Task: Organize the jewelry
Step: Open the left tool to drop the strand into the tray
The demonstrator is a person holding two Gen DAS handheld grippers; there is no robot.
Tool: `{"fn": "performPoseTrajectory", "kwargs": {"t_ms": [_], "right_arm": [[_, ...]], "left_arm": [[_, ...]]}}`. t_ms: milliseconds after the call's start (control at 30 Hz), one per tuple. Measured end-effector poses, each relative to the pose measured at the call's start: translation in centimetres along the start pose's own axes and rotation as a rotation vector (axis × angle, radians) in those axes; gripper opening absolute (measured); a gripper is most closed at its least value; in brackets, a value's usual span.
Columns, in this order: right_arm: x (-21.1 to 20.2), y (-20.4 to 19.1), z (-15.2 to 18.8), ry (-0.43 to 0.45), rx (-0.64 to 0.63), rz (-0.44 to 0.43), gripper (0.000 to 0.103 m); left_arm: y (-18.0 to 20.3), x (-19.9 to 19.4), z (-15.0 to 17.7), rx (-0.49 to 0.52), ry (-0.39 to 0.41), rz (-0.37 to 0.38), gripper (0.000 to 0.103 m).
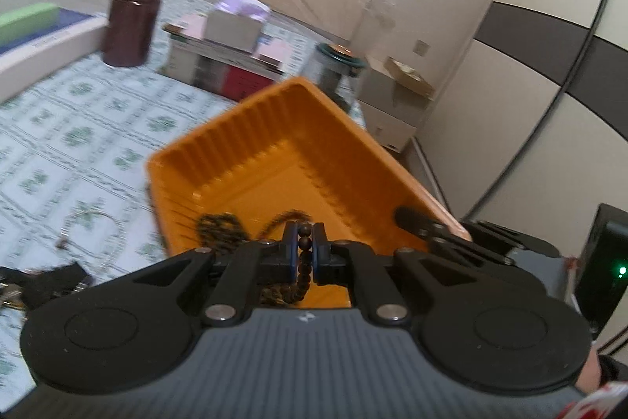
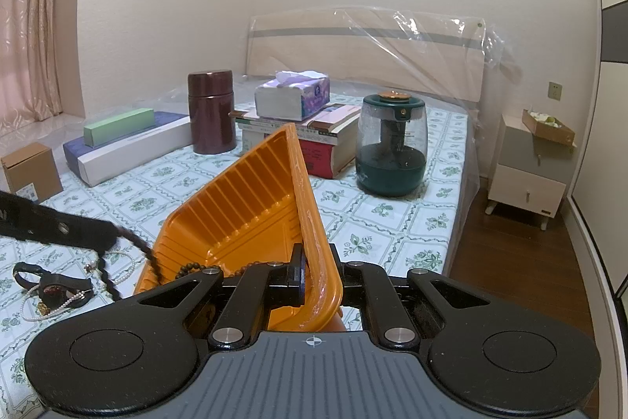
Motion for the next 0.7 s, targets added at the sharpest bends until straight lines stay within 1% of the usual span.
{"fn": "performPoseTrajectory", "kwargs": {"t_ms": [100,200,267,333,400,500,700], "right_arm": [[0.0,0.0,0.0,0.0,0.001,0.0,0.009],[0.0,0.0,0.0,0.0,0.001,0.0,0.009],[0.0,0.0,0.0,-0.001,0.001,0.0,0.009],[0.0,-0.1,0.0,-0.001,0.002,0.0,0.009],[0.0,-0.1,0.0,-0.001,0.003,0.0,0.009],[0.0,-0.1,0.0,-0.002,0.003,0.0,0.009],[0.0,0.0,0.1,-0.006,0.01,0.003,0.009]], "left_arm": [[0.7,0.8,0.7,-0.001,-0.034,0.029,0.006],[0.8,1.4,1.3,0.005,-0.067,0.03,0.006],[0.5,1.4,1.6,0.002,-0.072,0.021,0.007],[-0.1,1.2,1.6,-0.006,-0.075,0.014,0.013],[-0.7,0.7,1.5,-0.015,-0.061,-0.004,0.014],[-2.5,-0.8,1.0,-0.032,-0.016,-0.062,0.015],[-9.2,-5.7,0.2,-0.104,0.119,-0.277,0.019]]}}
Point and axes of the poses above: each gripper's, at about its wrist camera, not at the fingertips, and x roughly the way its jaws point, y to its right, z to its underside, the point moved 6 cm from there along x, roughly the way its jaws point, and after that the axes turned 10 degrees about -x, right-handed, at the moved point
